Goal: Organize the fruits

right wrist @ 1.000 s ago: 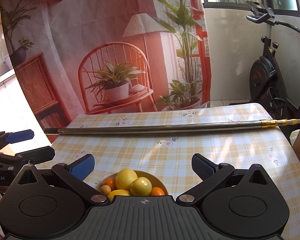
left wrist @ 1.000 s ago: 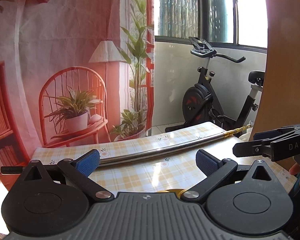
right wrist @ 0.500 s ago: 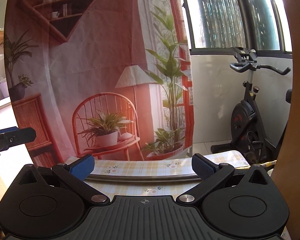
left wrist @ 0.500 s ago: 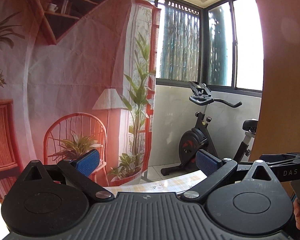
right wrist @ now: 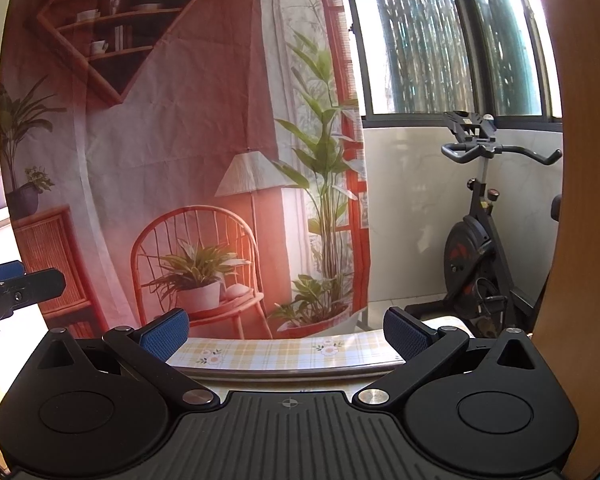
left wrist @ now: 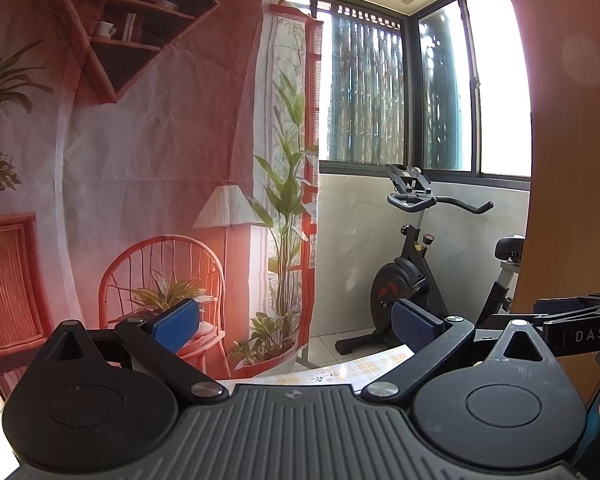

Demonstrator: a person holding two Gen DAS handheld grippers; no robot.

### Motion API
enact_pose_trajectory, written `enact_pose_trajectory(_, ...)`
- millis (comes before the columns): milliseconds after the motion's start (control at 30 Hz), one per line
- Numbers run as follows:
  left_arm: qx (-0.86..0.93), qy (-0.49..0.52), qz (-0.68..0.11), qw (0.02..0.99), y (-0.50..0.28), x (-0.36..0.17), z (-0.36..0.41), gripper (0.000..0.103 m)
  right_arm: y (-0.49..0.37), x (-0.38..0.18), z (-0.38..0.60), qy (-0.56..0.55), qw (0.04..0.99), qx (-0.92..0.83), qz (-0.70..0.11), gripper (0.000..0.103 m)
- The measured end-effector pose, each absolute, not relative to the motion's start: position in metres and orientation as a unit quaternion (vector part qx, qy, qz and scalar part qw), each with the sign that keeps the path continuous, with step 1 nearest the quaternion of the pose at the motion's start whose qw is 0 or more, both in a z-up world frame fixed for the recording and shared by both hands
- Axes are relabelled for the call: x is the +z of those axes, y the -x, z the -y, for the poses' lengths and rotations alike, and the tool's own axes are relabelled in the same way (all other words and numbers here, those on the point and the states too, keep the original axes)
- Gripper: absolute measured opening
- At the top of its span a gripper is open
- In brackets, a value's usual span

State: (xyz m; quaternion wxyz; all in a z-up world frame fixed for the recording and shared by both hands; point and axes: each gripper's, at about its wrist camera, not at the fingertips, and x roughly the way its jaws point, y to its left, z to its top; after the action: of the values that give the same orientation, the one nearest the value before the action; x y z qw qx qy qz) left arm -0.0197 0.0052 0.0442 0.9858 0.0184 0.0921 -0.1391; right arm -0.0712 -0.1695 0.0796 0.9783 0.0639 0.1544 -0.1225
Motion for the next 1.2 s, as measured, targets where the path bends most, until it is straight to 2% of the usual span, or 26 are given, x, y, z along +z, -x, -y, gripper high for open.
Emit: enact_pose_trajectory(1200, -0.118, -0.026, -0.101, 0.987, 0.0174, 0.0433, -0.0075, 0.103, 0.0704, 0.0789, 0.1639, -0.061, 0.978, -0.117, -0.161, 0.103)
